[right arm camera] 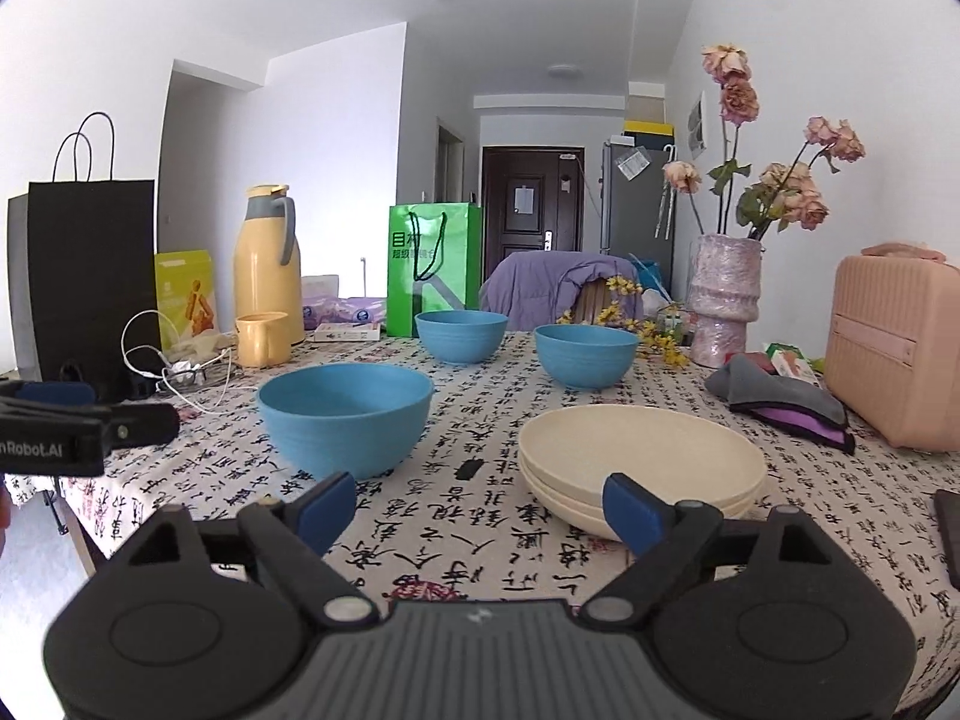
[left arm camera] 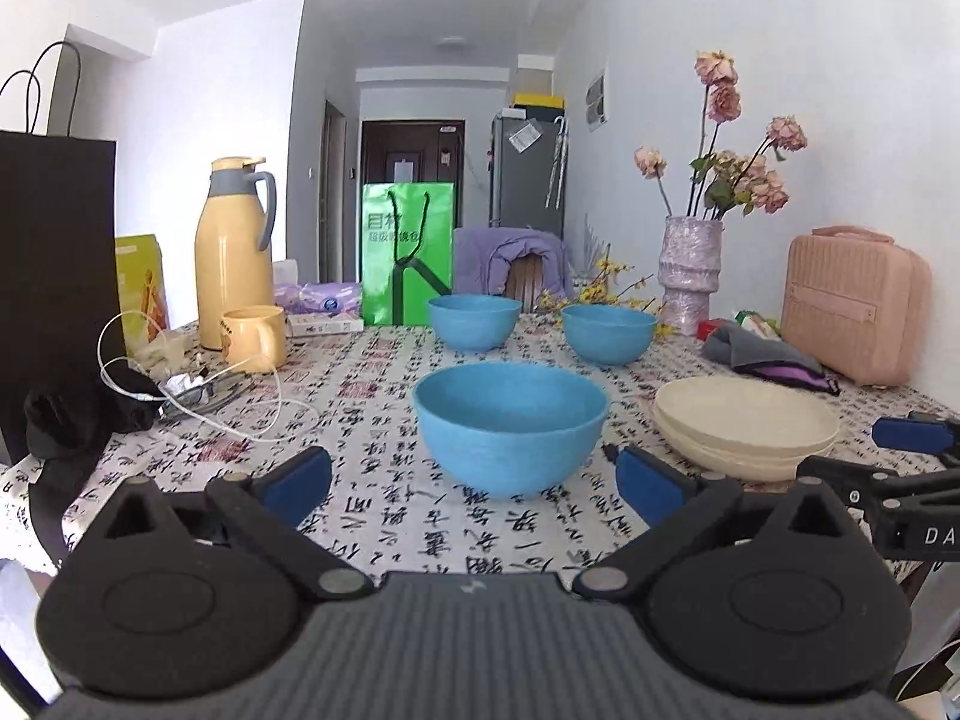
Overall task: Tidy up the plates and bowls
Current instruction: 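Lower the blue bowl onto the tablecloth and open both grippers, then move both grippers to the blue bowl beside the flower vase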
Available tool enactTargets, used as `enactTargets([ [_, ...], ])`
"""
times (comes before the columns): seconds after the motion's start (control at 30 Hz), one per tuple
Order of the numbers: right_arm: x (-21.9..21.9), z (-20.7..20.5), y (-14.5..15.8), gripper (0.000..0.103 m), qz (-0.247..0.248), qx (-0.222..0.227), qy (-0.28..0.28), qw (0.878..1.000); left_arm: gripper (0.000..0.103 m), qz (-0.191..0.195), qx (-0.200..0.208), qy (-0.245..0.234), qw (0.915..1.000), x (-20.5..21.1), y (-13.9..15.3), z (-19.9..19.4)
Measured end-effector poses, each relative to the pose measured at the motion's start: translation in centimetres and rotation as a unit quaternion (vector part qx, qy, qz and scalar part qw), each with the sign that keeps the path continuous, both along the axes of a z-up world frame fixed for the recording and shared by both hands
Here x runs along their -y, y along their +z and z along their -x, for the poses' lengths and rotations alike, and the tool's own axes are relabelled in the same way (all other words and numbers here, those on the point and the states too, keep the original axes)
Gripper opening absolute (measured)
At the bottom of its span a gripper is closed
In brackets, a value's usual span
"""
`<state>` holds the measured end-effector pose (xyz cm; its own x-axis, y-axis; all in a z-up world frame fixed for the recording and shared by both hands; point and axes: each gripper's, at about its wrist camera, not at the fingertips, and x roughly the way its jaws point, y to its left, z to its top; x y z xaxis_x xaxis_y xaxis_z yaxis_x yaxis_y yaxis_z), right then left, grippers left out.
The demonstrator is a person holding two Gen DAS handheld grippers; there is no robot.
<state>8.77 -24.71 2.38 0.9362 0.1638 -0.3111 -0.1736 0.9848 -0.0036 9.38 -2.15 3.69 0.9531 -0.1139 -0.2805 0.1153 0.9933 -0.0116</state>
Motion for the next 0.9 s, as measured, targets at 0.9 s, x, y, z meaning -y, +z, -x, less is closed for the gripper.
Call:
enactTargets([
  [0.9, 6.5, -10.7, 4.4, 0.089, -0.083, -0.014, -0.016, 0.996, 0.103, -0.003, -0.022, -0.031, 0.9993, 5.7, 4.7, -11.7],
])
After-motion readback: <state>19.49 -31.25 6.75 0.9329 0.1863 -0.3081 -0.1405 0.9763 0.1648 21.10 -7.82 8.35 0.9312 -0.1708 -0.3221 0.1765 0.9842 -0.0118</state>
